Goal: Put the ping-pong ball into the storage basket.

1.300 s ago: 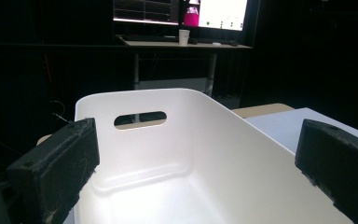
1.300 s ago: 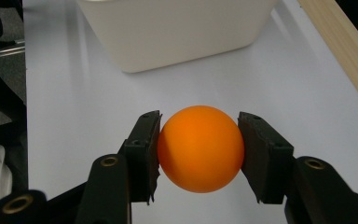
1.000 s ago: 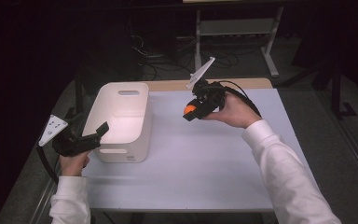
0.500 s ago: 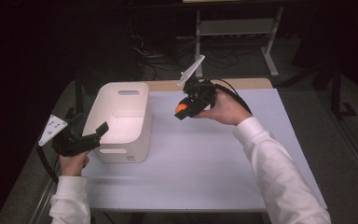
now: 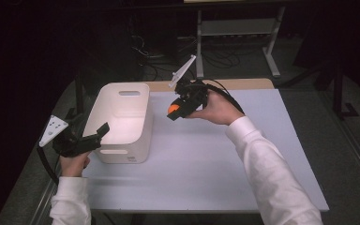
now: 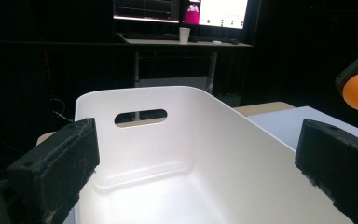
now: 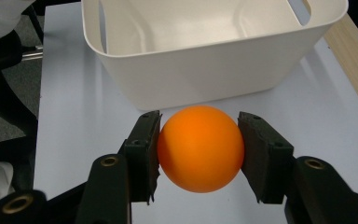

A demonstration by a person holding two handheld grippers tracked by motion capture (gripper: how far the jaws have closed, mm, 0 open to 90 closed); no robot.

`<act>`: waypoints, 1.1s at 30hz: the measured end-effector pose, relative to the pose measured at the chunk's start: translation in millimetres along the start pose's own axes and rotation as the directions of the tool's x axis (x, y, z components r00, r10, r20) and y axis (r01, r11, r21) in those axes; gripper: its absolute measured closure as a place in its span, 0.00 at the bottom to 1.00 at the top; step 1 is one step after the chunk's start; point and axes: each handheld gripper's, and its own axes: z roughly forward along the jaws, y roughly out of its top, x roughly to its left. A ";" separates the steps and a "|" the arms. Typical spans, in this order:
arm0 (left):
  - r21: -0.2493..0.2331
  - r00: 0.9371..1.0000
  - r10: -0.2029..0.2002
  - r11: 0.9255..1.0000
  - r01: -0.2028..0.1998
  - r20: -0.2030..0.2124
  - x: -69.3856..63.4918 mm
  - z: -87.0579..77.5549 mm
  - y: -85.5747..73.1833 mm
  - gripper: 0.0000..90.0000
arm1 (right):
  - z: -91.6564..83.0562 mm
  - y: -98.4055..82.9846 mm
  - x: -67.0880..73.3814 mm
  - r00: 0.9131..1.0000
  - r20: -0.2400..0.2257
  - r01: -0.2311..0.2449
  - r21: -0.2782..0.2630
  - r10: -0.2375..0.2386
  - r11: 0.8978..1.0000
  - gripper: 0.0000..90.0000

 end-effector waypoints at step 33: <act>-0.011 1.000 -0.017 1.000 0.017 0.005 1.5 0.0 0.1 0.00 | 22.9 31.1 0.3 0.998 -0.058 -0.007 -0.040 0.005 0.999 0.55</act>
